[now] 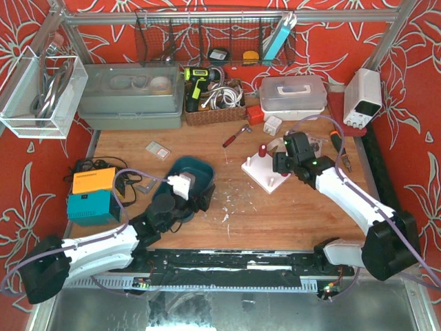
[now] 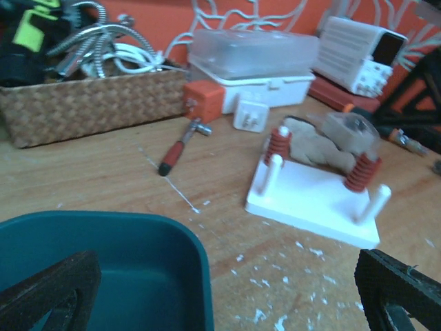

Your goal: Install the large spring

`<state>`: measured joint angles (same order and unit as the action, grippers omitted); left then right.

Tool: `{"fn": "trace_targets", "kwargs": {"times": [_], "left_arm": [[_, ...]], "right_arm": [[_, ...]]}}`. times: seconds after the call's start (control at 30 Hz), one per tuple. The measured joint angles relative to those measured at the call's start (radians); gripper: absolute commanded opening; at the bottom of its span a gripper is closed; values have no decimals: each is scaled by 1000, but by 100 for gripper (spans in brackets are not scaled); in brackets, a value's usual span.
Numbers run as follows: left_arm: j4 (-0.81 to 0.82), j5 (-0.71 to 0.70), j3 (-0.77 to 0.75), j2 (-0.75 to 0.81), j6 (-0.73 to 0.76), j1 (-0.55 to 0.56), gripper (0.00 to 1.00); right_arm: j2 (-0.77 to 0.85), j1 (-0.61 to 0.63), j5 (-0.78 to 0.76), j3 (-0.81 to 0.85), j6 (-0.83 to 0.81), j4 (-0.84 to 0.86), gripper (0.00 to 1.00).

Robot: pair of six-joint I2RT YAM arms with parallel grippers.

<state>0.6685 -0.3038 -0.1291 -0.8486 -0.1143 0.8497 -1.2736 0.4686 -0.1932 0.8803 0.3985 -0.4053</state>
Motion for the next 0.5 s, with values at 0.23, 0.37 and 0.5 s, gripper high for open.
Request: {"fn": "trace_targets", "kwargs": {"times": [0.23,0.37,0.5], "left_arm": [[-386,-85,-207,37,-290,-68,98],[-544,25,-249,80,-413,-182,84],[-687,179,-285,75,-467,-311,74]], "right_arm": [[55,19,143,32,-38,-64,94],[95,37,169,9,-24,-79,94],[93,40,177,9,-10,-81,93]]}}
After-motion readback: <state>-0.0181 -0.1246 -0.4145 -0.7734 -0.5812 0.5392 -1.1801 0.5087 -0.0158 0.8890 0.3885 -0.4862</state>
